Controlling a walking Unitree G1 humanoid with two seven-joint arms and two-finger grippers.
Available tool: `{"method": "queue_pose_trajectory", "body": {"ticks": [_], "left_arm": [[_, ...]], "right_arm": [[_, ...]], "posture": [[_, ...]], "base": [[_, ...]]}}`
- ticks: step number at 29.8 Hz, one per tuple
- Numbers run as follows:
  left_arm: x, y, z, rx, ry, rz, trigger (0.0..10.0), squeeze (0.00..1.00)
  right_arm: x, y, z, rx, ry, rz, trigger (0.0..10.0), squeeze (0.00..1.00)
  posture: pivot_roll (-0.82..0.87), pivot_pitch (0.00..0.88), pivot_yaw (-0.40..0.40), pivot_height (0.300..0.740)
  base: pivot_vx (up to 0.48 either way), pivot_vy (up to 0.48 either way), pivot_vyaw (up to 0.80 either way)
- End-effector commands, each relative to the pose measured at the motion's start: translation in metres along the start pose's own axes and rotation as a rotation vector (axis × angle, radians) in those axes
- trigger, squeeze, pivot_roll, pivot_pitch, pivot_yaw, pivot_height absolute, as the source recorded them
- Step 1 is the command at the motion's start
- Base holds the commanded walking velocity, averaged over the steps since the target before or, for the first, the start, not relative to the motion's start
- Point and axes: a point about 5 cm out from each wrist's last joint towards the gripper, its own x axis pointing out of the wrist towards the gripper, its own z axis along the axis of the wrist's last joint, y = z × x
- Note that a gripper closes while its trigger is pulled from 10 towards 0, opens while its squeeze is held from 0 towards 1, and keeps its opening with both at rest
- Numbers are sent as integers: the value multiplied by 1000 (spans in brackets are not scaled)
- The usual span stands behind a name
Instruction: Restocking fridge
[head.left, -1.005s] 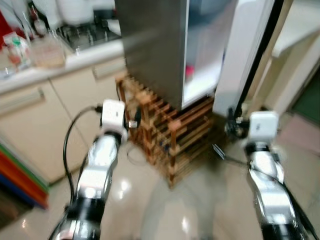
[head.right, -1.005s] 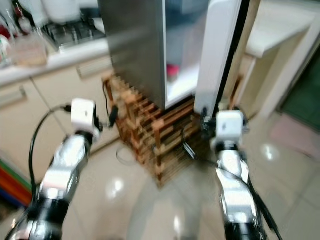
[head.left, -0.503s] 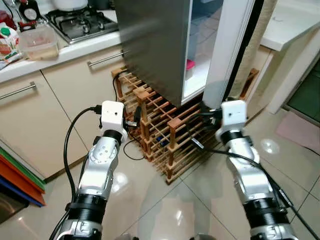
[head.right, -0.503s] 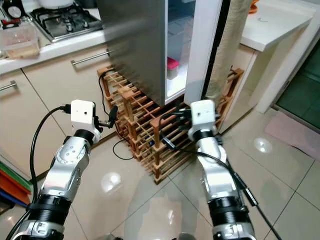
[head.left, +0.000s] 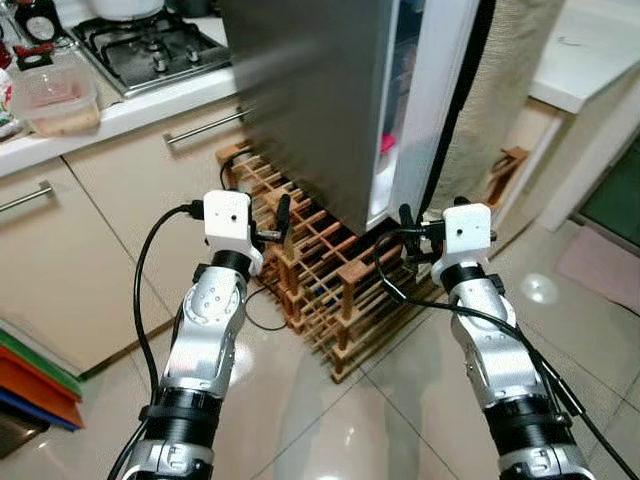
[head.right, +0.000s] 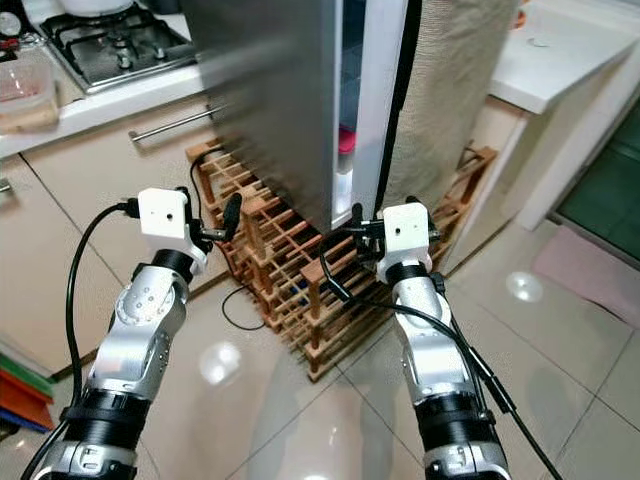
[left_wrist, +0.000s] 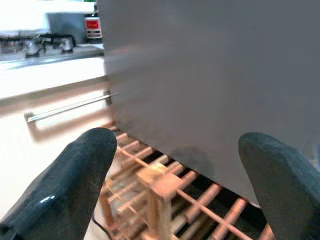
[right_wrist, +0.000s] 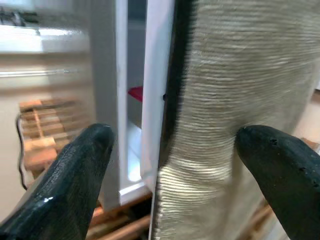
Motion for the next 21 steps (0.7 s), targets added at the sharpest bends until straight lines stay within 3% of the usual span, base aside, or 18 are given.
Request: {"method": "queue_pose_trajectory", "body": {"ticks": [1,10,21], "left_arm": [[5,-16,6,-12,-18,-46,10000,0],[8,-20,4,-19,1,-137,10000,0],[18,-50,18,-52,-9,-375,10000,0]], "right_arm": [[-5,-14,1,-31,-19,-45,10000,0],[-33,-18,-8,-30,8,-112,10000,0],[-65,-52,-23,-86,99,-336,10000,0]], "posture": [[-129,0,24,740],[-146,0,26,740],[-162,0,31,740]], "base": [[0,0,0],[0,0,0],[0,0,0]]}}
